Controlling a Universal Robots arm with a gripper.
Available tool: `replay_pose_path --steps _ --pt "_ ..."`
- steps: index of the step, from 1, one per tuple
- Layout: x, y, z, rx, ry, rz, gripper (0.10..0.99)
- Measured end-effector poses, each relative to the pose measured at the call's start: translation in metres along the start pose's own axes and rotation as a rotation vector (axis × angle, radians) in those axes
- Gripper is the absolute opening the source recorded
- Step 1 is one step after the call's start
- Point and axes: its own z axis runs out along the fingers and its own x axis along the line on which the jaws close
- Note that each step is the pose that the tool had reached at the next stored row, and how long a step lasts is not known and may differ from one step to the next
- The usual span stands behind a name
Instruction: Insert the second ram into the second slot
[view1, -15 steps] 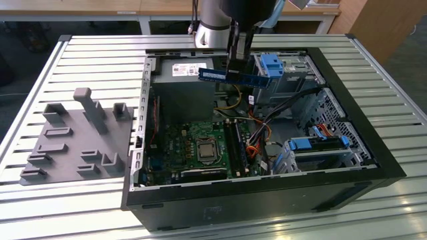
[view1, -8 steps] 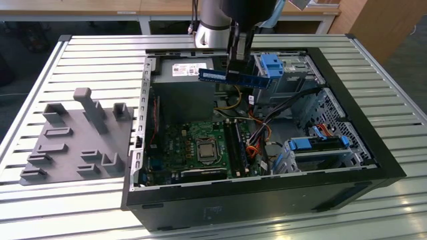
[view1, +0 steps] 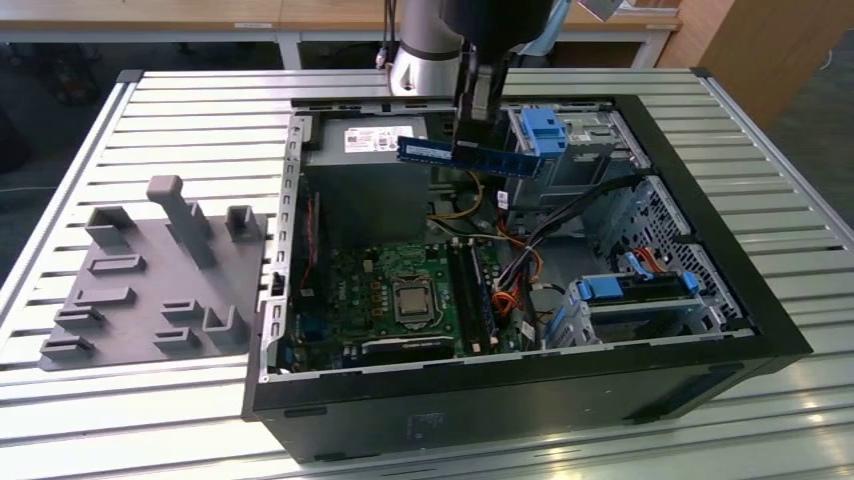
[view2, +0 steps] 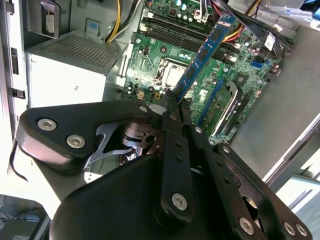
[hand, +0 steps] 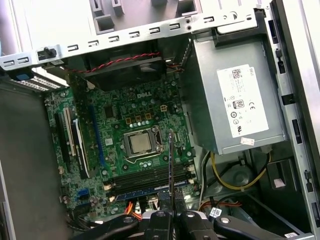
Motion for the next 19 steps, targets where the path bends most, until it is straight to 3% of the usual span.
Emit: replay_pose_path --steps 19 --pt "0.0 0.0 0.0 0.002 -0.0037 0.099 0.137"
